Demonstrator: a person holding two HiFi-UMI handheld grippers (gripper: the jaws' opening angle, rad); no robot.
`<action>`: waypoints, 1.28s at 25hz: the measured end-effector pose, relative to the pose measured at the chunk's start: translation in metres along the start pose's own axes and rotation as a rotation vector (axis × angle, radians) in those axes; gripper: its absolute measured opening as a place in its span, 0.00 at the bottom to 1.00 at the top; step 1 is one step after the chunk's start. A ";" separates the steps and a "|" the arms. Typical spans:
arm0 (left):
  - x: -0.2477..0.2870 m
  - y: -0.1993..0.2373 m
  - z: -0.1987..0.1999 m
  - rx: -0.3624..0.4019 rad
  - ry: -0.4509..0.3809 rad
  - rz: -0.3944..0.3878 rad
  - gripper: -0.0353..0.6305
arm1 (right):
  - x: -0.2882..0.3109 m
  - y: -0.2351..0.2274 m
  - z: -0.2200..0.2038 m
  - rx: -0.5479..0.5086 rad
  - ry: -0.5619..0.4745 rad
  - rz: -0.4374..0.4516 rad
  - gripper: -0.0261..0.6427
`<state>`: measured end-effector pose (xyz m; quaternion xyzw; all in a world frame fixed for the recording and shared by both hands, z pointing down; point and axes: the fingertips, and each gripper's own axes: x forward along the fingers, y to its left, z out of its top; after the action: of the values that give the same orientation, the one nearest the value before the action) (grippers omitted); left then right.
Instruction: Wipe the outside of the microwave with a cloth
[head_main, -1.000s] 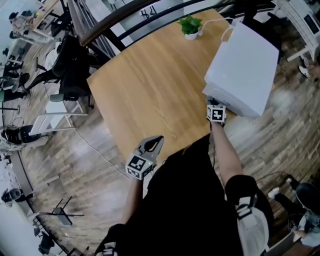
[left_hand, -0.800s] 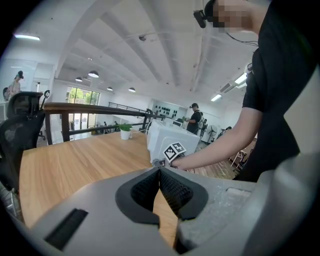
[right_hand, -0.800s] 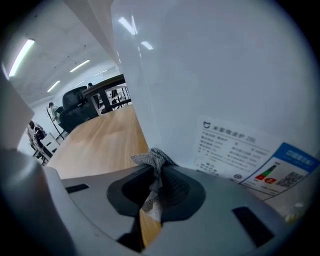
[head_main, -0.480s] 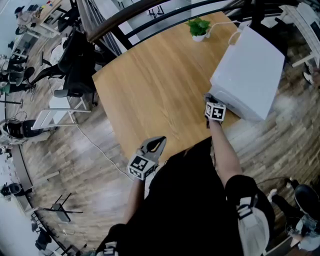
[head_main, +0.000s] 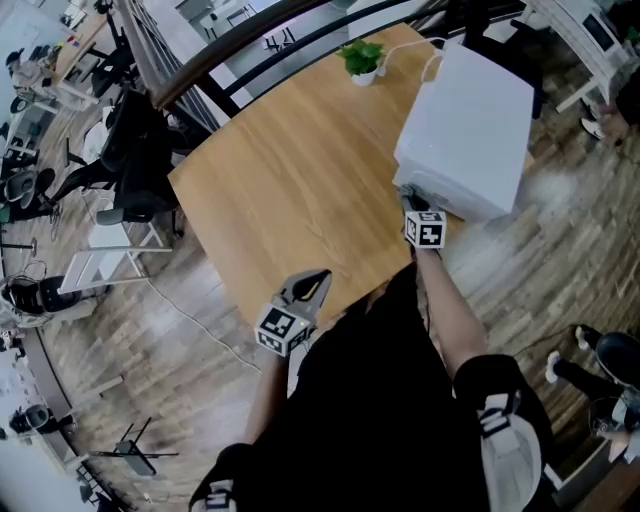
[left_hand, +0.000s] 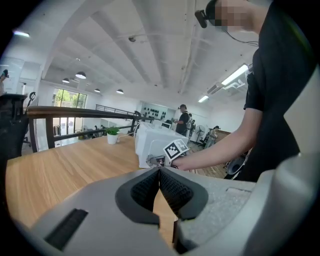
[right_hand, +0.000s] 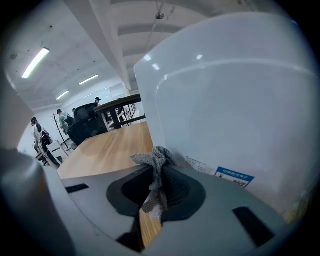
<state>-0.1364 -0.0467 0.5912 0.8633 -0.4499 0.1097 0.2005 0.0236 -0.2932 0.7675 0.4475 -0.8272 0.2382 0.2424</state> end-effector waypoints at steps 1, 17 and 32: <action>0.001 -0.003 0.001 0.008 -0.001 -0.012 0.06 | -0.008 0.000 0.002 -0.019 -0.012 0.001 0.11; 0.015 -0.058 0.008 0.107 -0.005 -0.203 0.06 | -0.168 -0.011 -0.002 -0.122 -0.193 -0.034 0.11; 0.037 -0.101 0.001 0.168 0.023 -0.369 0.06 | -0.300 0.014 -0.059 -0.113 -0.280 -0.062 0.10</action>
<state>-0.0322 -0.0218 0.5786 0.9435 -0.2711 0.1183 0.1495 0.1668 -0.0631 0.6260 0.4871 -0.8509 0.1189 0.1569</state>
